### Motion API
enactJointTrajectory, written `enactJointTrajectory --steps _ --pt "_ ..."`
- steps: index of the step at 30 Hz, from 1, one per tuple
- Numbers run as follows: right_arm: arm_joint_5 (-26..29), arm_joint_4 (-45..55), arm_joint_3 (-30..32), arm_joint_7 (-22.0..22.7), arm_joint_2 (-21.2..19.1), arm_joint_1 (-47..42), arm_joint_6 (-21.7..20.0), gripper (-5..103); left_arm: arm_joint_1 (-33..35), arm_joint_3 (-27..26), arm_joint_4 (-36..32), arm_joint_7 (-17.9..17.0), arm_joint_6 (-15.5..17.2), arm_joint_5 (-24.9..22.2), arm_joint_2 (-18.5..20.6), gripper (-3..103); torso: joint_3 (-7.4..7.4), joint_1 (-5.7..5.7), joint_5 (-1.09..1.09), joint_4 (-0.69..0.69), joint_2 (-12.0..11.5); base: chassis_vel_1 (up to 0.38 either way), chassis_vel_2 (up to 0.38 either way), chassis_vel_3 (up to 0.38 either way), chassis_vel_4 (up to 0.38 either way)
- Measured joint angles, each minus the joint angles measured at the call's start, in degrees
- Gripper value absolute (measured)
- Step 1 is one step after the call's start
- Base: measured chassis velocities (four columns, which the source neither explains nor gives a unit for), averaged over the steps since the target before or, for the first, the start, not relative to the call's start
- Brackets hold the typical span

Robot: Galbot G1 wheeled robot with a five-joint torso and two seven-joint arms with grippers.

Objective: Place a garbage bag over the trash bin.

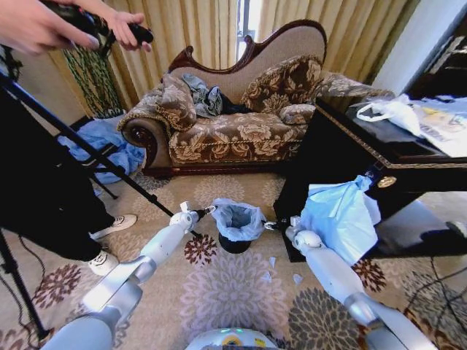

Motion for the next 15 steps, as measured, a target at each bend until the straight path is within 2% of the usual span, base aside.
enactJointTrajectory --steps 2,8,15 --pt "0.18 1.11 -0.23 0.07 -0.76 0.01 -0.28 100 0.24 -0.05 -0.28 -0.01 -0.02 0.01 0.21 95 0.0 0.0 0.0 0.0 -0.01 0.0 0.0 0.0 0.0" --pt "0.87 4.51 0.1 0.41 -3.13 -0.95 -0.73 100 0.28 -0.12 -0.52 0.03 -0.07 -0.04 0.51 97 0.0 0.0 0.0 -0.01 -0.01 0.0 0.0 0.0 0.0" --pt "5.03 15.08 3.43 1.85 -7.66 -7.81 -1.82 100 0.45 -1.32 -1.39 -0.32 -0.34 -0.17 0.33 98 0.0 0.0 0.0 -0.02 -0.01 0.0 0.0 0.0 0.0"
